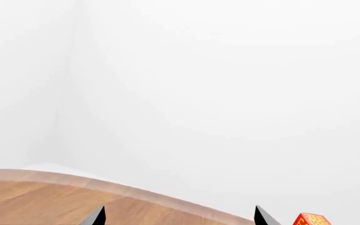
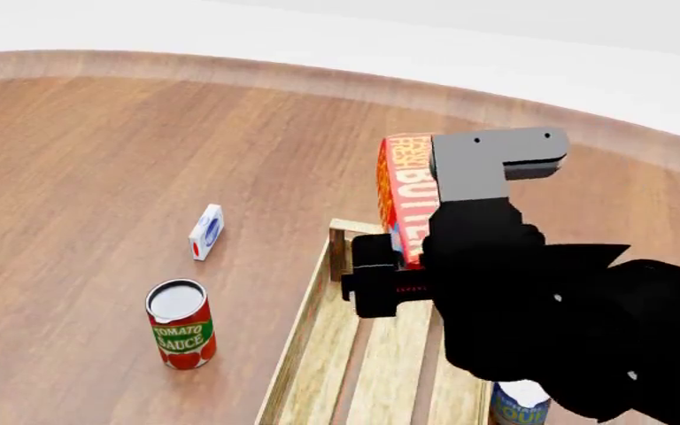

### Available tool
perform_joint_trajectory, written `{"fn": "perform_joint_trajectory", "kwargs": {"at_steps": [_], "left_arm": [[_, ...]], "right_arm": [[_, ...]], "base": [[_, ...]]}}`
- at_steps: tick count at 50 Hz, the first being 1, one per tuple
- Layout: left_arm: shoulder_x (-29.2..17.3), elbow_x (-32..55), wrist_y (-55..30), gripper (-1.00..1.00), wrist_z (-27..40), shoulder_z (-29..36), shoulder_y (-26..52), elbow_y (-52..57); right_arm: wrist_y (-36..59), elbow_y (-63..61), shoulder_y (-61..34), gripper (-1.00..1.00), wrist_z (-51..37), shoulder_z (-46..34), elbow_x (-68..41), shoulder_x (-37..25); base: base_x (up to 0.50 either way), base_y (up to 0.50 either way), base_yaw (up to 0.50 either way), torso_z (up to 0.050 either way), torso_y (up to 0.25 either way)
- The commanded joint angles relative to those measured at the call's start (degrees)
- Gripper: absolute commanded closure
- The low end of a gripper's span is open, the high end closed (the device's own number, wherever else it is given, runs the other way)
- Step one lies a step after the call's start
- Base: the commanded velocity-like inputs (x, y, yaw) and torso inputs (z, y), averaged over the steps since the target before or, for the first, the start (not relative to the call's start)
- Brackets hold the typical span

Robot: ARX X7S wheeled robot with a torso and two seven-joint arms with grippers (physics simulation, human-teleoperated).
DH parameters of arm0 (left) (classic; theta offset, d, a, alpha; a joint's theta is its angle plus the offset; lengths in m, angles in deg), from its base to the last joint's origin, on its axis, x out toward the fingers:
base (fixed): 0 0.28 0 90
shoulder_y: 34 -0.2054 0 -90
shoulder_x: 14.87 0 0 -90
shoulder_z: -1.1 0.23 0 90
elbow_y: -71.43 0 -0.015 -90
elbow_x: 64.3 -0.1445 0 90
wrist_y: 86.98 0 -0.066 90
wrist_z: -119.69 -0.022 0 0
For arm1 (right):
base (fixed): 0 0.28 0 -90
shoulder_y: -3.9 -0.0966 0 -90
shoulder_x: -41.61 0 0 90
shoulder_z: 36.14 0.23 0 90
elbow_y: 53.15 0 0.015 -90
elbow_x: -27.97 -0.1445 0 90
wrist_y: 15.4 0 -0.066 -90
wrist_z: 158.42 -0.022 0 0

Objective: Pick up the butter and put it in the tray.

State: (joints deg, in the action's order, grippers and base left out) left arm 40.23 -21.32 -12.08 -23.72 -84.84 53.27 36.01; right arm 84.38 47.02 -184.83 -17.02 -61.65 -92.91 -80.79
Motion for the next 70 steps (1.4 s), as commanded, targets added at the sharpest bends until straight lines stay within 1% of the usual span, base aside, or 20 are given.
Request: {"fn": "perform_joint_trajectory", "kwargs": {"at_steps": [1, 9, 11, 18, 24, 30, 42, 70], "left_arm": [[-0.3, 0.3, 0.5, -1.0, 0.2, -0.2, -0.1, 0.0], [-0.7, 1.0, 0.3, -1.0, 0.8, -0.4, 0.2, 0.1], [-0.7, 0.8, 0.4, -1.0, 0.7, -0.3, 0.0, 0.1], [-0.9, 1.2, 0.7, -1.0, 0.8, -0.4, 0.0, 0.1], [-1.0, 1.3, 0.9, -1.0, 0.8, -0.5, 0.1, -0.3], [-1.2, 1.6, 1.1, -1.0, 0.9, -0.5, 0.2, -0.4], [-1.4, 1.8, 1.4, -1.0, 0.9, -0.4, 0.2, -0.6], [-2.3, 2.6, 1.6, -1.0, 1.8, -0.4, 0.3, -0.2]], "right_arm": [[-1.1, 8.6, 2.6, 1.0, -3.1, 3.3, -1.7, 6.7], [-2.8, 13.4, 4.3, 1.0, -4.6, 5.1, -4.6, 9.2], [-3.9, 14.5, 5.0, 1.0, -6.4, 5.9, -6.0, 9.5], [-5.6, 16.8, 6.8, 1.0, -8.2, 6.4, -6.8, 10.9], [-5.6, 19.4, 7.7, 1.0, -9.1, 6.7, -7.8, 13.2], [-6.3, 22.4, 9.3, 1.0, -9.0, 7.9, -9.5, 15.3], [-5.6, 27.8, 12.5, 1.0, -8.4, 7.7, -10.4, 18.6], [-3.3, 35.7, 17.8, 1.0, -6.3, 6.7, -10.7, 22.6]], "base": [[0.0, 0.0, 0.0, 0.0, 0.011], [0.0, 0.0, 0.0, 0.0, 0.001], [0.0, 0.0, 0.0, 0.0, 0.0], [0.0, 0.0, 0.0, 0.0, 0.001], [0.0, 0.0, 0.0, 0.0, 0.002], [0.0, 0.0, 0.0, 0.002, 0.002], [0.0, 0.0, 0.0, 0.0, 0.002], [0.0, 0.0, 0.0, 0.0, 0.001]]}}
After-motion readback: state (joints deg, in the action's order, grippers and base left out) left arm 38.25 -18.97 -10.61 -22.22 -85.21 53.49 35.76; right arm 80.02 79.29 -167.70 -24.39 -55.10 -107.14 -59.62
